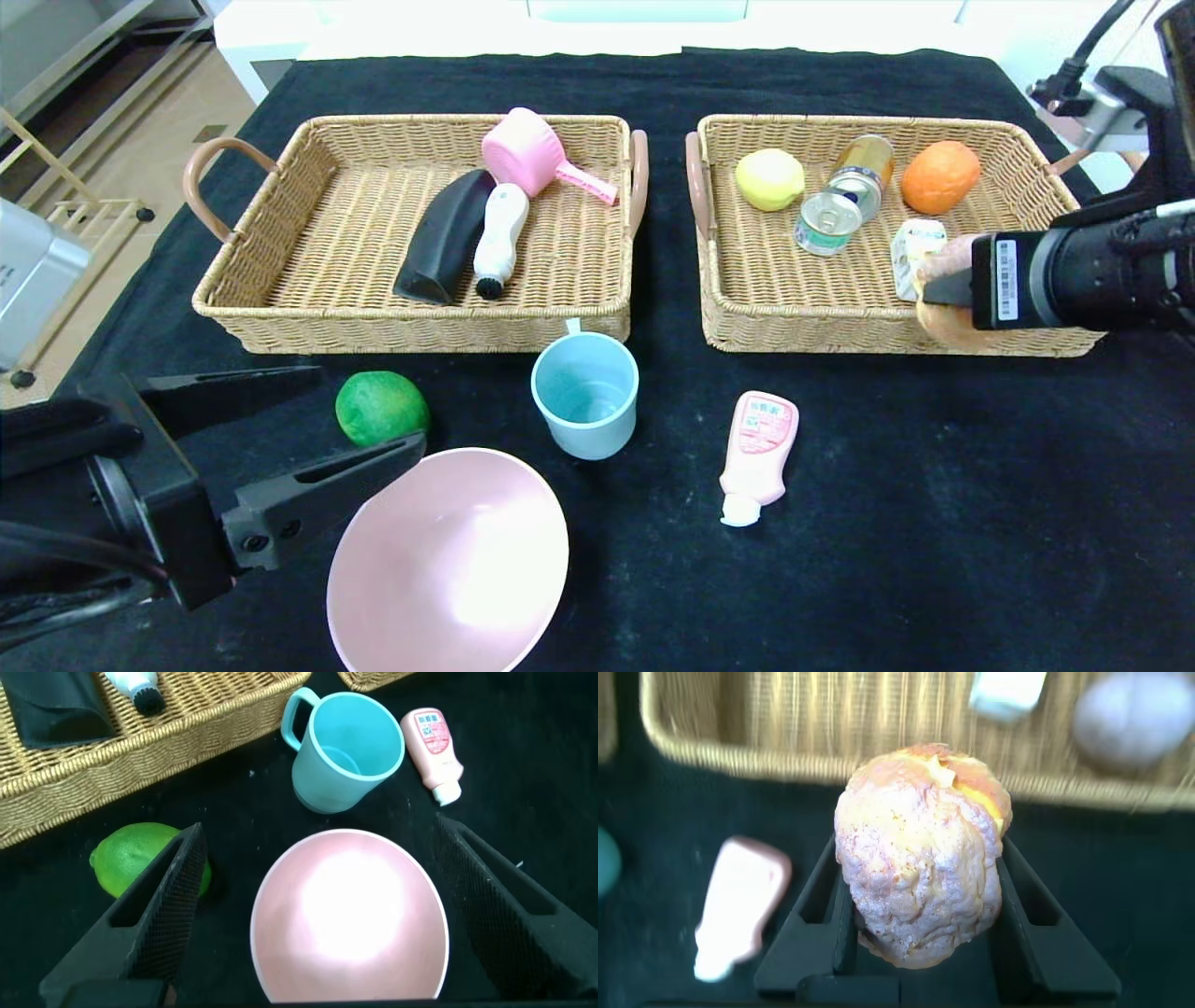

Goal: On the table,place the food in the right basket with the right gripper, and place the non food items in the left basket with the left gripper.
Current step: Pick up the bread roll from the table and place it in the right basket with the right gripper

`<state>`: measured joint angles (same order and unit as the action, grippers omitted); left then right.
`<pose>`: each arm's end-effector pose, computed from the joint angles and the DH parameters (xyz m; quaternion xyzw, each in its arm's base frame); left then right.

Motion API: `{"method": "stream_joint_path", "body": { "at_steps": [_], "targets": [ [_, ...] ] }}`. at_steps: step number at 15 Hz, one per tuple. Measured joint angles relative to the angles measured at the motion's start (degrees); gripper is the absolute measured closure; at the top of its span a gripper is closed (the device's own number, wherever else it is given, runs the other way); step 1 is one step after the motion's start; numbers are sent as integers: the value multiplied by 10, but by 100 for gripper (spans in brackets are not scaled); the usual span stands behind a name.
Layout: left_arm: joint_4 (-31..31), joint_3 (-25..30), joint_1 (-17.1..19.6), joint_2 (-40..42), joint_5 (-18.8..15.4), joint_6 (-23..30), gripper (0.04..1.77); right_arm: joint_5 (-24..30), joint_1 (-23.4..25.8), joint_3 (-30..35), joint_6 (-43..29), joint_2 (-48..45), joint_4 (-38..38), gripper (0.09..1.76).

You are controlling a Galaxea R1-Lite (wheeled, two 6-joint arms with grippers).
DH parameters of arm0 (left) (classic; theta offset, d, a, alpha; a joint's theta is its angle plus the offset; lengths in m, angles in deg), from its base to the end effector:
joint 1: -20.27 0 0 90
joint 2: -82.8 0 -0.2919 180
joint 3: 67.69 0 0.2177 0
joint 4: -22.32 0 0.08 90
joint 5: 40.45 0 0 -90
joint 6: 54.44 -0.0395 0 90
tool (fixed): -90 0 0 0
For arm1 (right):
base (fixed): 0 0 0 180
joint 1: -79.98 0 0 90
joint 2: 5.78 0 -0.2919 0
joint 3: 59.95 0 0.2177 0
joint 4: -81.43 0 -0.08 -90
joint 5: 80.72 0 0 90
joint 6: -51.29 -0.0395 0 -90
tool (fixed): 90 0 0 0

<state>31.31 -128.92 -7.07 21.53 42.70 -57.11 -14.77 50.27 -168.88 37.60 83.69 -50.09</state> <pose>0.1712 -0.0938 0.2371 0.0362 0.0706 -0.2948 0.9523 0.2721 0.1367 0.3081 0.0028 0.2276 0.0208 0.9735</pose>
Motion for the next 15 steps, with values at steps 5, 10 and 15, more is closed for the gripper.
{"method": "stream_joint_path", "body": {
  "at_steps": [5, 10, 15],
  "targets": [
    [-1, -1, 0, 4, 0, -2, 9, -1, 31, -78, 11, 62, -23, 102],
    [0, -1, 0, 7, 0, -2, 9, -1, 57, -102, 10, 117, -87, 102],
    [0, -3, 0, 10, 0, -2, 9, -1, 69, -109, 10, 151, -133, 102]
  ]
}}
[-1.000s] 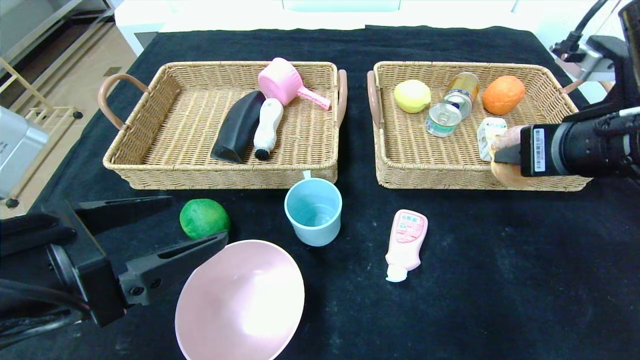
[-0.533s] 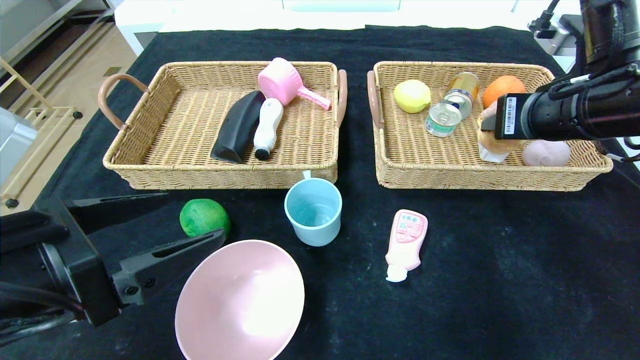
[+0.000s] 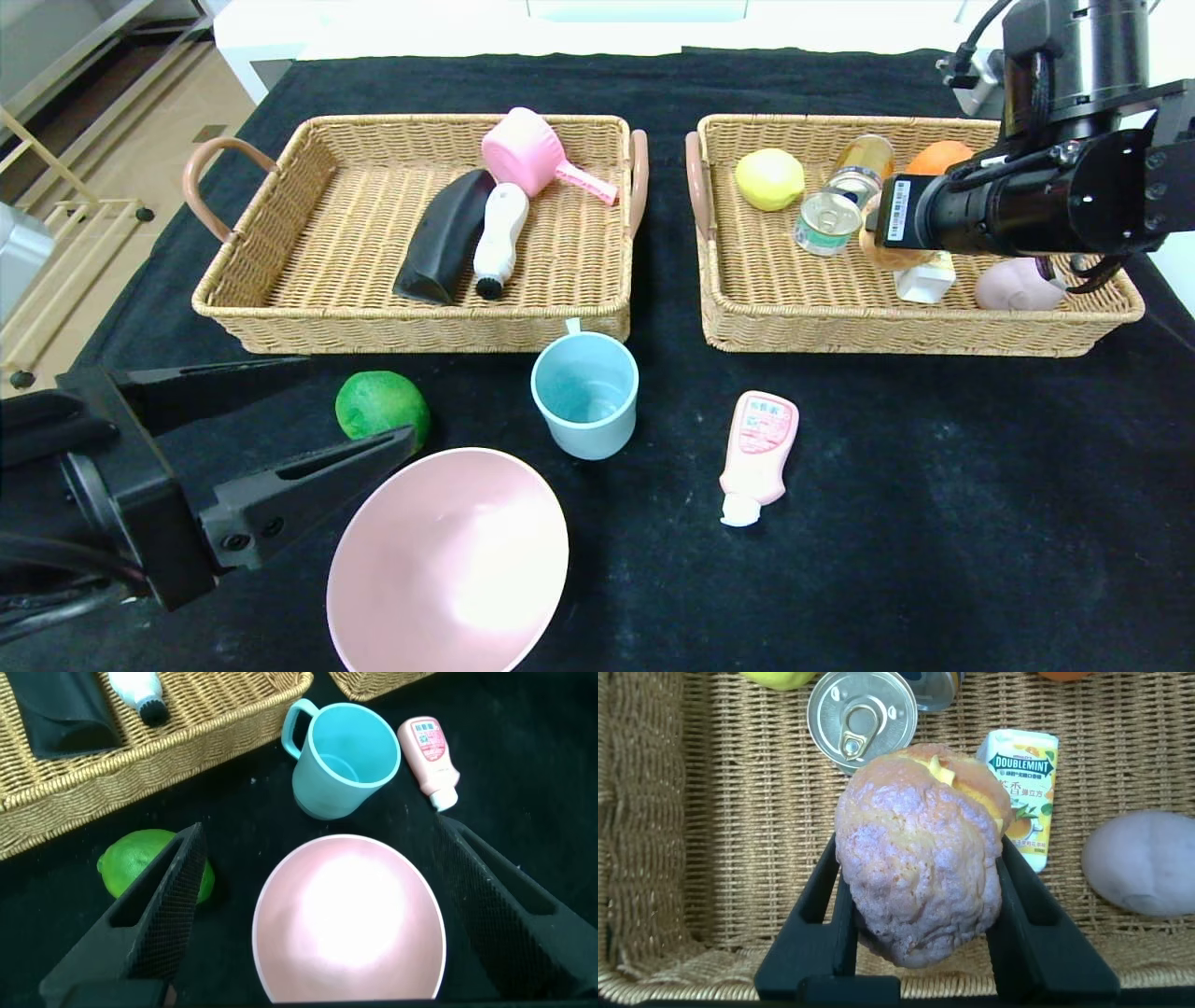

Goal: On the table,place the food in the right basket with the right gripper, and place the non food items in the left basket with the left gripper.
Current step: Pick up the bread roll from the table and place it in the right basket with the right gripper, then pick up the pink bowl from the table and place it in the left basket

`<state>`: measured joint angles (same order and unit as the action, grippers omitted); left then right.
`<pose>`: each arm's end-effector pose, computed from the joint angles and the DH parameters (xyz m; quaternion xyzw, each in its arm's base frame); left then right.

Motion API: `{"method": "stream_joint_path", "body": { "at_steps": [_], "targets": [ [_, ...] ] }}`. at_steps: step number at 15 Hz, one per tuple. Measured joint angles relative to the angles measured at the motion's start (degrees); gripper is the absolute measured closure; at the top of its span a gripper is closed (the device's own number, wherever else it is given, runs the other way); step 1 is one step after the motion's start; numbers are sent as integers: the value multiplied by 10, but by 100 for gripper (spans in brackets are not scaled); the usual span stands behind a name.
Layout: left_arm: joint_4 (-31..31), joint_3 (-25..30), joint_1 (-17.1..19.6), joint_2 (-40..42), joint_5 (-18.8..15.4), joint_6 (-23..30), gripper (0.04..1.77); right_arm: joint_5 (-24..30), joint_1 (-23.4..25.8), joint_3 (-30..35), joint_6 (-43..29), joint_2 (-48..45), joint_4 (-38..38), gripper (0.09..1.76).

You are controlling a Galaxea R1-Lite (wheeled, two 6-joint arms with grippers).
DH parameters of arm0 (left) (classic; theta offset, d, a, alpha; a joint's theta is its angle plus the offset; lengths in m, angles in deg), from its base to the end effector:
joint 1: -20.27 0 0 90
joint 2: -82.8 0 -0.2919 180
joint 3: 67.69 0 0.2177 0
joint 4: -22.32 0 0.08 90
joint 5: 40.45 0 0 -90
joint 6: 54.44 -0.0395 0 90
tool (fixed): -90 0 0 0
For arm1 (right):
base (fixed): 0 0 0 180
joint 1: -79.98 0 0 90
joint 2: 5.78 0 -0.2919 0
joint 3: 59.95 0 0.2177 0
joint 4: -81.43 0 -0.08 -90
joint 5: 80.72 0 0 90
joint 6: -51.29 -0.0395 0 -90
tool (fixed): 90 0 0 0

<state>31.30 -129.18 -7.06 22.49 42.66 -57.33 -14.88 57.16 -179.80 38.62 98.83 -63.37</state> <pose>0.1677 -0.0920 0.2419 0.0361 0.0595 -0.2951 0.9529 0.3683 0.1374 0.3001 0.0400 0.1567 -0.0290 0.9864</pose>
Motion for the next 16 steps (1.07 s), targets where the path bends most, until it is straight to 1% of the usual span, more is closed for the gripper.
{"method": "stream_joint_path", "body": {
  "at_steps": [1, 4, 7, 11, 16],
  "targets": [
    [0, 0, 0, 0, 0, 0, 9, -1, -1, 0, 1, 2, 0, 102],
    [0, 0, 0, 1, 0, 0, 9, -3, -10, 0, 0, 4, 2, 72],
    [0, 0, 0, 1, 0, 0, 9, -3, -12, 1, 0, 4, 3, 53],
    [0, 0, 0, 1, 0, 0, 9, -2, -11, 2, 0, 4, 4, 37],
    [0, 0, 0, 1, 0, 0, 9, -2, -12, 3, -1, 3, 6, 27]
  ]
}}
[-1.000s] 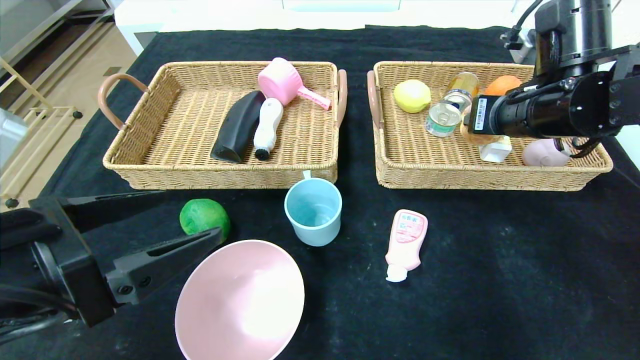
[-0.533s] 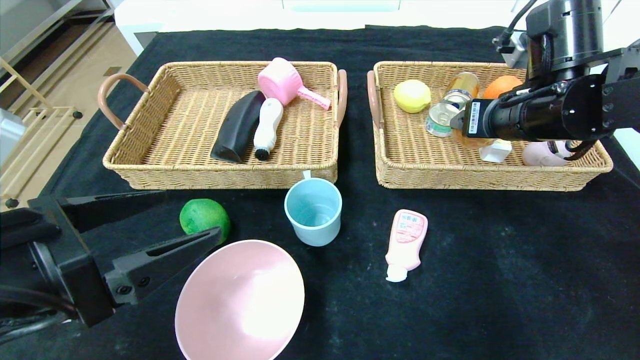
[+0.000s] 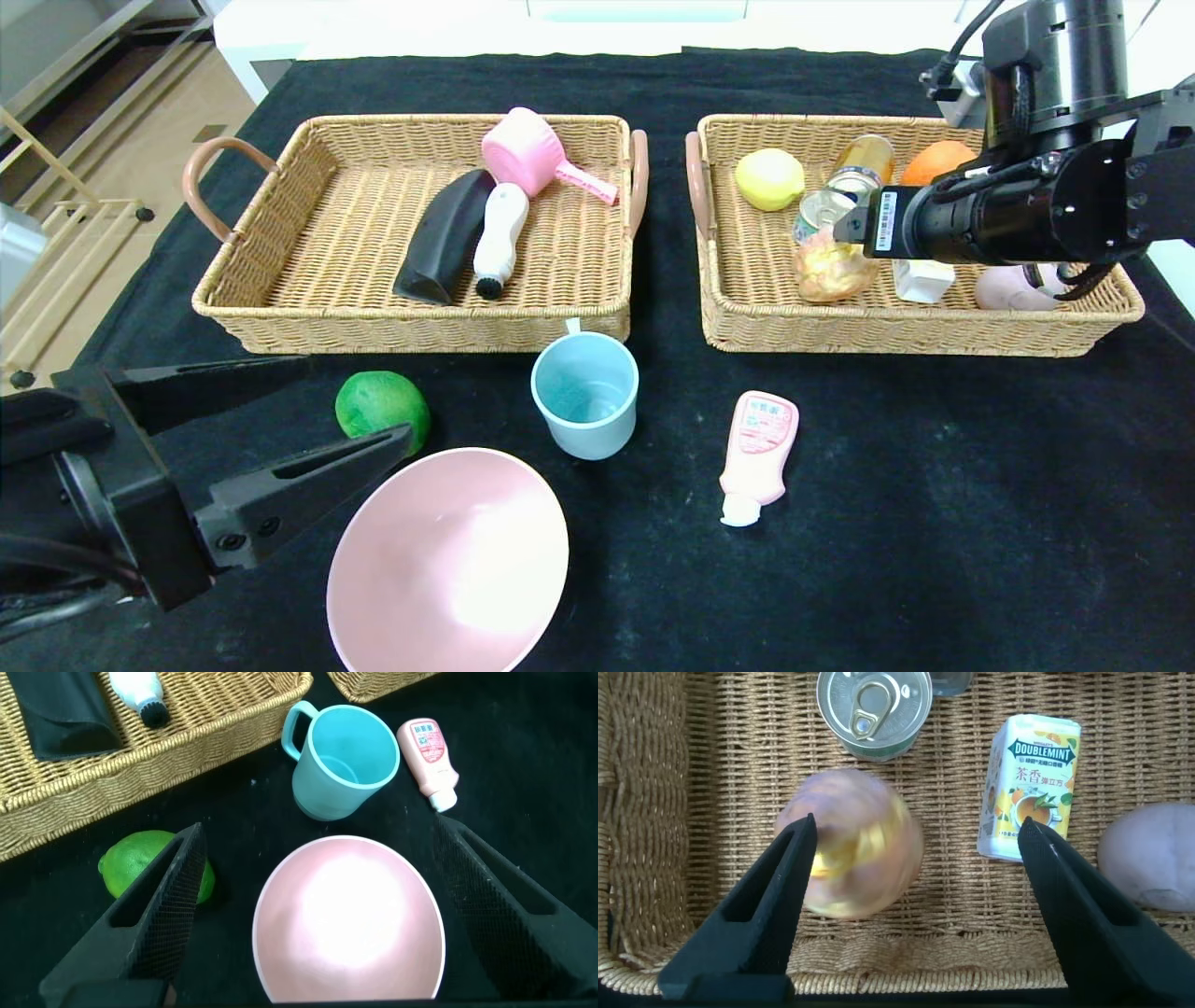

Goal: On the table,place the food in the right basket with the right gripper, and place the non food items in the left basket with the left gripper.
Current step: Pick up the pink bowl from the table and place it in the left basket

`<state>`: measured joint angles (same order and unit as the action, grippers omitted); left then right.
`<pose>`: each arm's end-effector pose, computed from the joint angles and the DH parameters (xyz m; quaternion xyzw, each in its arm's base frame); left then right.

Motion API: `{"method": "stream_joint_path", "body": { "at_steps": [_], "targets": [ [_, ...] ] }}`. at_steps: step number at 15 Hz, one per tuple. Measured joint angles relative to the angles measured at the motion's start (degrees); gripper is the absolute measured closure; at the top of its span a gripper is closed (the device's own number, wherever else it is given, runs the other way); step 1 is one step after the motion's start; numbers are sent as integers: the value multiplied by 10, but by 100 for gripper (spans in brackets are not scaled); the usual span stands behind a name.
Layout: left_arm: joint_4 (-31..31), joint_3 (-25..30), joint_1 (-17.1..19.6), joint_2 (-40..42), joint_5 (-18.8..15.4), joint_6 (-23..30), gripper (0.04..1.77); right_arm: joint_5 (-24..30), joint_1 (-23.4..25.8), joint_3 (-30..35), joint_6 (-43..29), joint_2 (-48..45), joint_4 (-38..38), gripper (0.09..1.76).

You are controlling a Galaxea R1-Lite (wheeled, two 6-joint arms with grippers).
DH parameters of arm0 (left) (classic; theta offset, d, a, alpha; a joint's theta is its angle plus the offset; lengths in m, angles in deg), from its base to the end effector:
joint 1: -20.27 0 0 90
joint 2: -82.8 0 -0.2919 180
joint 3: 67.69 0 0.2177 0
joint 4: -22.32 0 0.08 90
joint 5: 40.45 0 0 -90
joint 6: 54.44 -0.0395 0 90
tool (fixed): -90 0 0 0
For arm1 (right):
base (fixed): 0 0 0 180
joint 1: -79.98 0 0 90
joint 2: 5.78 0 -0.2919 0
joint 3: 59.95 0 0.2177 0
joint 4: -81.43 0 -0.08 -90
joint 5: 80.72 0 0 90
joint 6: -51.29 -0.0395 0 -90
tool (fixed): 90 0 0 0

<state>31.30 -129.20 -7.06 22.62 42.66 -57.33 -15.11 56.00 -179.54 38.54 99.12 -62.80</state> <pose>0.1672 -0.0917 0.2424 0.0359 0.0582 -0.2951 0.9530 0.3665 0.1452 0.2956 0.0347 0.1654 -0.0220 0.9854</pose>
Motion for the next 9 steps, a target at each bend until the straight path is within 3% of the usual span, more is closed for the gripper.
{"method": "stream_joint_path", "body": {
  "at_steps": [9],
  "targets": [
    [1, 0, 0, 1, 0, 0, 9, 1, -33, 41, 0, -43, 10, 18]
  ]
}}
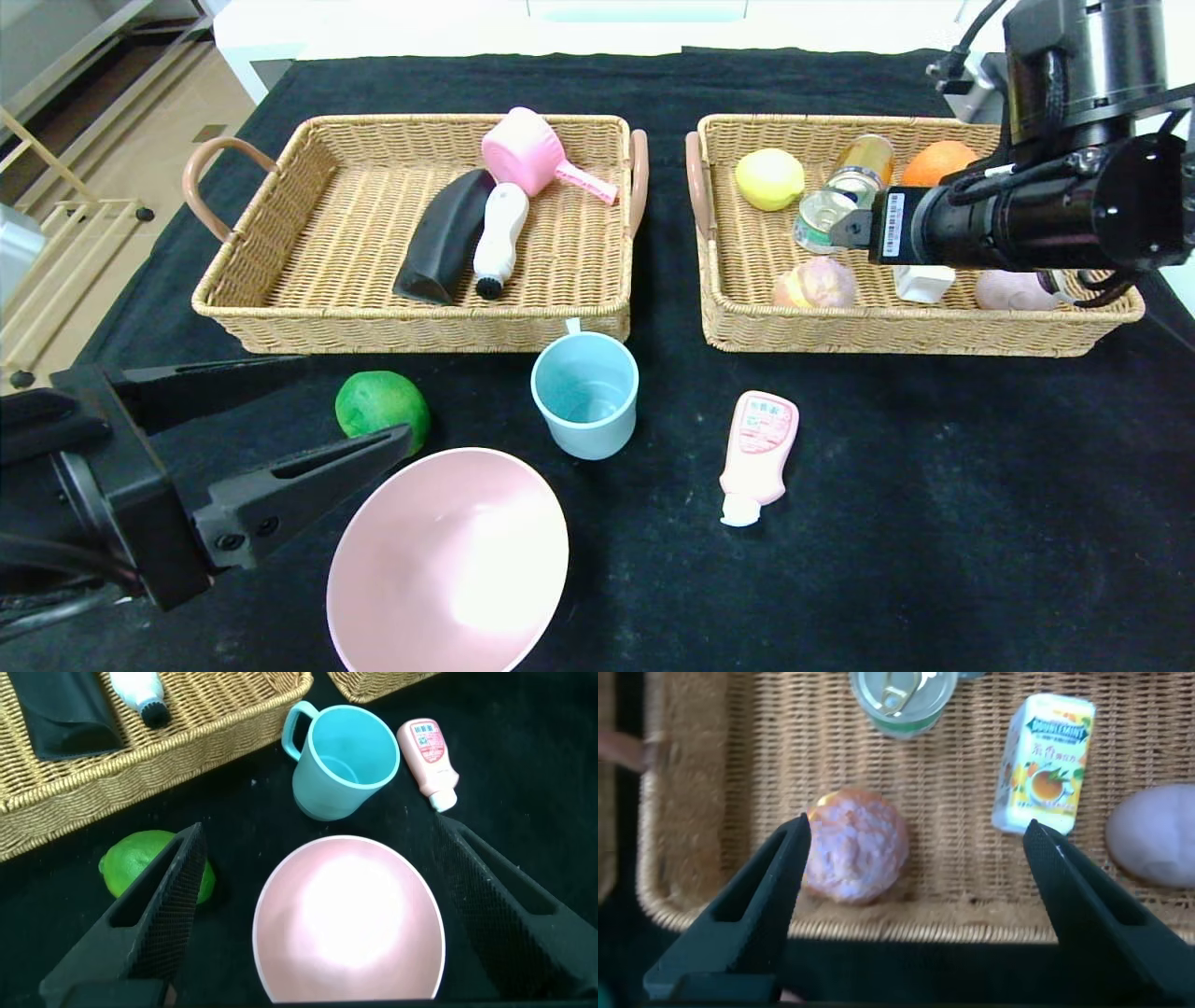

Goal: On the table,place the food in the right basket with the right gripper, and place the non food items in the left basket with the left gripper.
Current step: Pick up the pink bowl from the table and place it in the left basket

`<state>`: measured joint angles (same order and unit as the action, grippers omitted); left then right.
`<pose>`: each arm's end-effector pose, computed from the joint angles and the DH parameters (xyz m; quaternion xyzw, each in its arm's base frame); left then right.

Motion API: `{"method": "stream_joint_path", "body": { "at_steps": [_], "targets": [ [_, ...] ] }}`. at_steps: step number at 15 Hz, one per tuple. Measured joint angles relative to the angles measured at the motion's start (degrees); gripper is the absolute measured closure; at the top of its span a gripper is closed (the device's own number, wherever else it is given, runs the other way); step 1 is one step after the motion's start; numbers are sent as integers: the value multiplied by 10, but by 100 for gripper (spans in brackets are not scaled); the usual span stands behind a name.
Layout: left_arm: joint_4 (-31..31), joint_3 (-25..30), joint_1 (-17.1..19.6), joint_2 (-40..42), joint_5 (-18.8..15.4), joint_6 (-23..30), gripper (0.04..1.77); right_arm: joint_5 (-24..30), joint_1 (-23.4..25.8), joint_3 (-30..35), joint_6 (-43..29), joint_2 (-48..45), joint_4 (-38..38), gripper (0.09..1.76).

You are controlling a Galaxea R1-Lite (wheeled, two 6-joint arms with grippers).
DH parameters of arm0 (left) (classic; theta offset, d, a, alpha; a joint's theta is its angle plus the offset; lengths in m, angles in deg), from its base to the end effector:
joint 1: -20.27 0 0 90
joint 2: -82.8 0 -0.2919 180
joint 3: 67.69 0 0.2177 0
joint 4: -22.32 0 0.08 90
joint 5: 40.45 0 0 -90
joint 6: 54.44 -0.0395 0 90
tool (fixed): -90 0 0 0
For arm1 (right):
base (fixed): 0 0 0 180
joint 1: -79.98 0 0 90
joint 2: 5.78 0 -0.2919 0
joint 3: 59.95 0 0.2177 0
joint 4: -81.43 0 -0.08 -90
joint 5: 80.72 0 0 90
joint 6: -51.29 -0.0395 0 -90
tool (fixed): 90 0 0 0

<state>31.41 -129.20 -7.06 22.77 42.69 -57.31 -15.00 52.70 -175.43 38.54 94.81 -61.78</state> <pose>0.1666 -0.0914 0.2427 0.0357 0.0579 -0.2949 0.9531 0.3378 0.1559 0.2996 0.0269 0.1728 0.0065 0.9846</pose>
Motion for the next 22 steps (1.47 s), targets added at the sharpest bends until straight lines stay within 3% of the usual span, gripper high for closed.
{"method": "stream_joint_path", "body": {
  "at_steps": [9, 15, 22],
  "targets": [
    [1, -2, 0, 3, 6, 0, 9, 0, -106, 137, -45, -99, -1, 15],
    [1, -4, 0, 7, 9, -1, 9, 0, -159, 161, -90, -109, -2, 15],
    [2, -5, 0, 6, 10, -1, 9, 9, -225, 201, -82, -130, -33, 15]
  ]
}}
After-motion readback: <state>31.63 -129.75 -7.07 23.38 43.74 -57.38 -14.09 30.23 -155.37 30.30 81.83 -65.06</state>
